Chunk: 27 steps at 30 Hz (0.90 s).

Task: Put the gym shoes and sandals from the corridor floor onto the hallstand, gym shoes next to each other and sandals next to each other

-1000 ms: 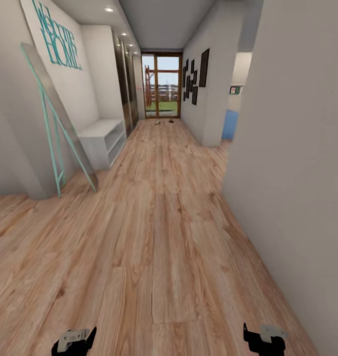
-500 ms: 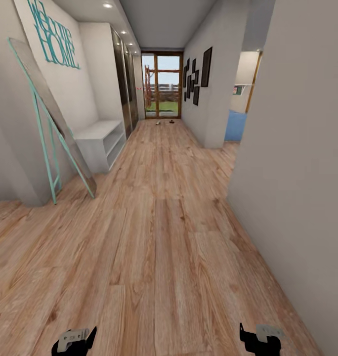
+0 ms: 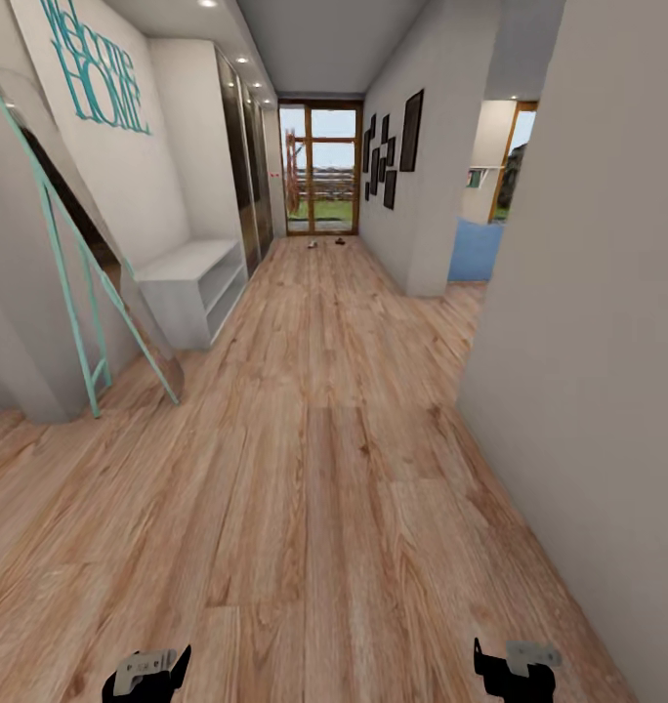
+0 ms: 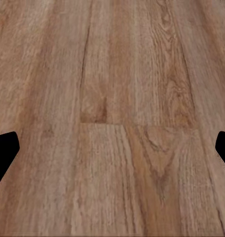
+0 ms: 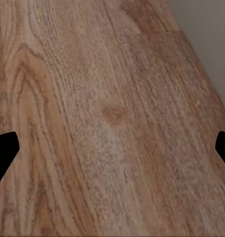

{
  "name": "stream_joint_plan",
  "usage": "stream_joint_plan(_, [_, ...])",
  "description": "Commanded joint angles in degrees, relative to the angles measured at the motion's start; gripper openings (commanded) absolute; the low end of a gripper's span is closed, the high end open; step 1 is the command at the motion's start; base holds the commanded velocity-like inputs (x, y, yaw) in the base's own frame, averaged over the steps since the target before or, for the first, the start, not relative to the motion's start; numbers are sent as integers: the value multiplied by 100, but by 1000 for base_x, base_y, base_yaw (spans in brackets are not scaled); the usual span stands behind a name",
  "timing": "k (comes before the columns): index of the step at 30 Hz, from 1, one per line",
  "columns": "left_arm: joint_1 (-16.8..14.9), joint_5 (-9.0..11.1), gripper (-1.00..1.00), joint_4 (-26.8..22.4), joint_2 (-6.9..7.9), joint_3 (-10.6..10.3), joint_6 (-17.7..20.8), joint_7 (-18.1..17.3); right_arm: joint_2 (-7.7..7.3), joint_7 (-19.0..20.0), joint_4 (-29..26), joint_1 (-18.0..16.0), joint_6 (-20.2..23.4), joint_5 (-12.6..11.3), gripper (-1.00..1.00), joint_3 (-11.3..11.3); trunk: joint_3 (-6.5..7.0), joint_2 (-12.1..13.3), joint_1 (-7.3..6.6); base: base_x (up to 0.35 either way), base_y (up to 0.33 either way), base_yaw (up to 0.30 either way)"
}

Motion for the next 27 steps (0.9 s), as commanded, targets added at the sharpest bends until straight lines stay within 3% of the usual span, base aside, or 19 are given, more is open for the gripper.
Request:
stream_joint_plan(1, [-6, -54, 100, 4, -4, 49, -24, -33, 0, -20, 7, -4, -13, 53, 100, -38, -5, -2, 3, 339, 1, 0])
stream_joint_plan(27, [-6, -50, 100, -2, 4, 49, -33, -26, 27, -32, 9, 325, -6, 53, 100, -38, -5, -2, 3, 339, 0, 0])
